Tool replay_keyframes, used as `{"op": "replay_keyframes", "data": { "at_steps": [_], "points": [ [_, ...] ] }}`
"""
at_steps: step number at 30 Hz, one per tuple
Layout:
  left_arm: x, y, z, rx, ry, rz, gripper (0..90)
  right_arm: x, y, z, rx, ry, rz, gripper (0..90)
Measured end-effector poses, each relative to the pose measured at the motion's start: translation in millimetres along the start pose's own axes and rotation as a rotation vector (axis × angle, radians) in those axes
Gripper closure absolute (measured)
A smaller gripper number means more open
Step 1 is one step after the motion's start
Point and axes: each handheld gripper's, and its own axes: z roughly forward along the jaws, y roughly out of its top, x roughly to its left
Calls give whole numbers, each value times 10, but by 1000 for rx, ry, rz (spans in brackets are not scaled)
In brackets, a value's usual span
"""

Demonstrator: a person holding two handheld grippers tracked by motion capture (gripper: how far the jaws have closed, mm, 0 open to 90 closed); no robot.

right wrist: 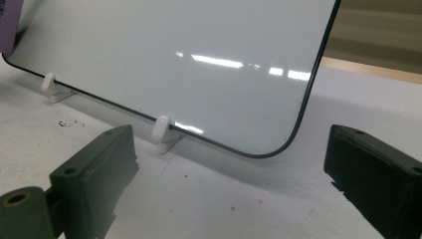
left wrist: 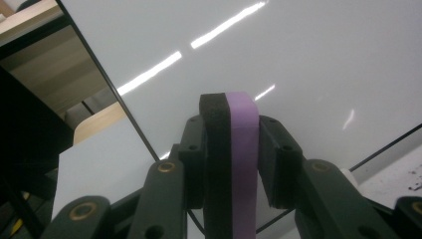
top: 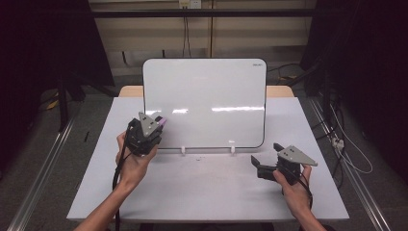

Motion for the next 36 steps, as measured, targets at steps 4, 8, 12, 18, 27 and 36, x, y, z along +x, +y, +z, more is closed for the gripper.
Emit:
{"op": "replay_keyframes", "data": {
  "at_steps": [4,8,12,18,27,36],
  "points": [
    [-37,44,91,18,-2,27,670,8,-2,8,1,4,-3,60],
    [-62,61,160,32,-11,36,669,14,5,4,-4,7,-4,60],
    [-90,58,193,27,-11,38,664,13,1,4,-2,7,-2,59],
    [-73,50,194,22,-20,21,654,12,6,4,-6,10,3,57],
    [42,-38,170,-40,-102,-90,402,-8,7,0,-10,8,5,56],
    [101,-200,3,-88,-145,-189,71,-30,3,-21,-11,-1,11,55]
  ]
}}
